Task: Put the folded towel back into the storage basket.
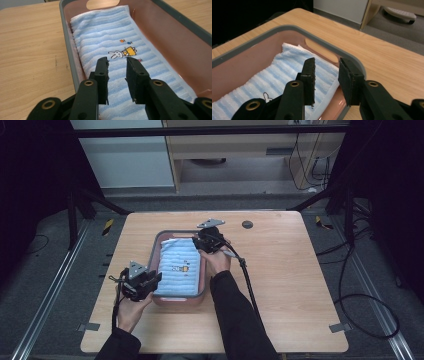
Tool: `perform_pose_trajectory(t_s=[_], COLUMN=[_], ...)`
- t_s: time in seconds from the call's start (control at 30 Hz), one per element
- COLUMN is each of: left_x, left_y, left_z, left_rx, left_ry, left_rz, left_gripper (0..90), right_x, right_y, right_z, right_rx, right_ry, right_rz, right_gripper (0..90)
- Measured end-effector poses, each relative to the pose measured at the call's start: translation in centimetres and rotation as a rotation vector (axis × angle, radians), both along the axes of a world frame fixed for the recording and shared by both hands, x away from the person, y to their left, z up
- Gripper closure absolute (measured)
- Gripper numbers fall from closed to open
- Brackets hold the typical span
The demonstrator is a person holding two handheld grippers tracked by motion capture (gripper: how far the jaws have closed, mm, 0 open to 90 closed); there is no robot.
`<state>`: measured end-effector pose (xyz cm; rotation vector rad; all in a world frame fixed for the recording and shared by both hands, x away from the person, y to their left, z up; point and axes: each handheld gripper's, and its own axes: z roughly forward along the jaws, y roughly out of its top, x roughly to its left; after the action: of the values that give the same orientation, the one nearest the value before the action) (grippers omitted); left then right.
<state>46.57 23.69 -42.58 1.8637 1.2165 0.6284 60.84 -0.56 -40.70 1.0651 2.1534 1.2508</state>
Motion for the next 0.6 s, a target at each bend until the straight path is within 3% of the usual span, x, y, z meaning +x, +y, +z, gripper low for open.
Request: perform_pose_trajectory(t_s=[0.3, 0.37, 0.4, 0.5, 0.6], left_x=[-0.8, -1.0, -1.0, -1.2, -1.2], left_y=[0.2, 0.4, 0.4, 0.9, 1.4], left_z=[1.8, 2.3, 2.3, 2.7, 2.8], left_rx=[-0.02, -0.041, -0.041, -0.043, -0.057], left_ry=[-0.071, -0.083, -0.083, -0.097, -0.102], left_rz=[-0.027, -0.051, -0.051, -0.054, -0.049], left_gripper=[56.5, 49.5, 47.7, 44.6, 40.9], right_x=[-2.1, -3.1, -3.1, -4.6, -5.5], right_y=[-3.1, -4.9, -4.9, -7.5, -9.4], right_z=[2.2, 2.8, 2.8, 3.1, 2.9], right_rx=[0.067, 0.102, 0.102, 0.121, 0.131], right_ry=[-0.058, -0.069, -0.069, -0.084, -0.085], right_rz=[-0.021, -0.037, -0.037, -0.057, -0.071], right_gripper=[46.5, 39.5, 39.5, 29.9, 26.8])
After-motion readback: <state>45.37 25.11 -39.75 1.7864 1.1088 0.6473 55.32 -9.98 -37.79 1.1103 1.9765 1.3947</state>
